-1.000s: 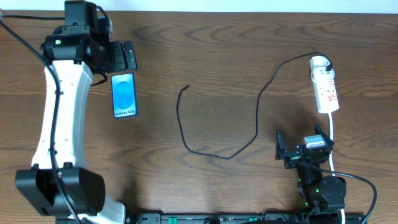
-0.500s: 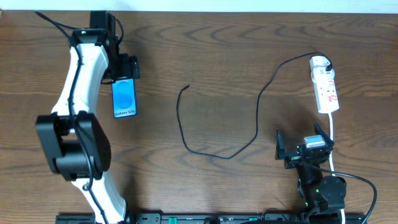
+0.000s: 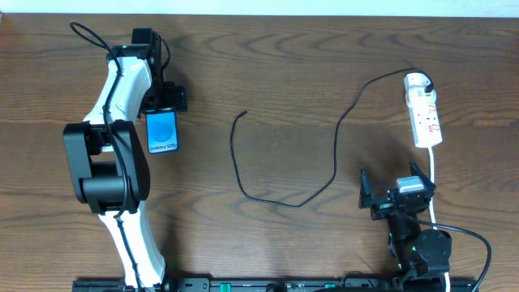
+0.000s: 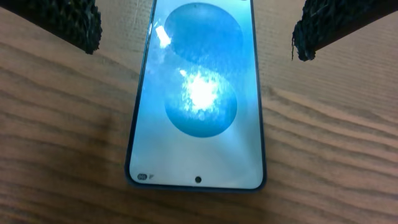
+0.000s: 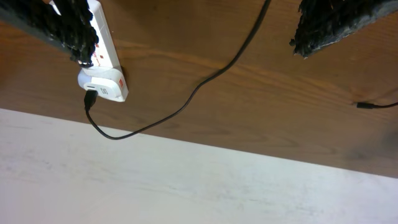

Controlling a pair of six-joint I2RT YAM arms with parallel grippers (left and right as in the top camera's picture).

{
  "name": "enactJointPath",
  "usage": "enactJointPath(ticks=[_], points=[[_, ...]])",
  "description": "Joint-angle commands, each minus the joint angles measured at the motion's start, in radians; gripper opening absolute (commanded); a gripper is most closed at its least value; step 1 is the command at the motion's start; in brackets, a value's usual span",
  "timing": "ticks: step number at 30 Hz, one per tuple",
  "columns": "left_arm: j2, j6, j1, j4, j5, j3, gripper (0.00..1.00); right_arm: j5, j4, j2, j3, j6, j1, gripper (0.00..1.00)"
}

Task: Plug charger to phone and switch on socket
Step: 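Move the left gripper over the blue phone and lower onto it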

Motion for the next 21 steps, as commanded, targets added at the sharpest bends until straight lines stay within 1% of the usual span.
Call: enactJointPath(ticks=[1, 7, 10, 11, 21], points=[[0.025, -0.009, -0.001, 0.008, -0.021, -0.011, 1.0, 0.005, -0.002, -0.006, -0.002, 0.014, 0.004, 0.99], [0.027, -0.01, 0.006, 0.031, -0.02, -0.023, 1.0, 0.005, -0.002, -0.006, -0.002, 0.014, 0.004, 0.99], [0.027, -0.033, 0.018, 0.056, -0.019, -0.043, 1.0, 0.005, -0.002, -0.006, -0.002, 0.014, 0.004, 0.99], [0.027, -0.035, 0.022, 0.068, 0.004, -0.053, 1.0, 0.005, -0.002, -0.006, -0.002, 0.014, 0.004, 0.99], [0.029, -0.035, 0.024, 0.079, 0.025, -0.089, 1.0, 0.005, -0.002, -0.006, -0.002, 0.014, 0.004, 0.99]])
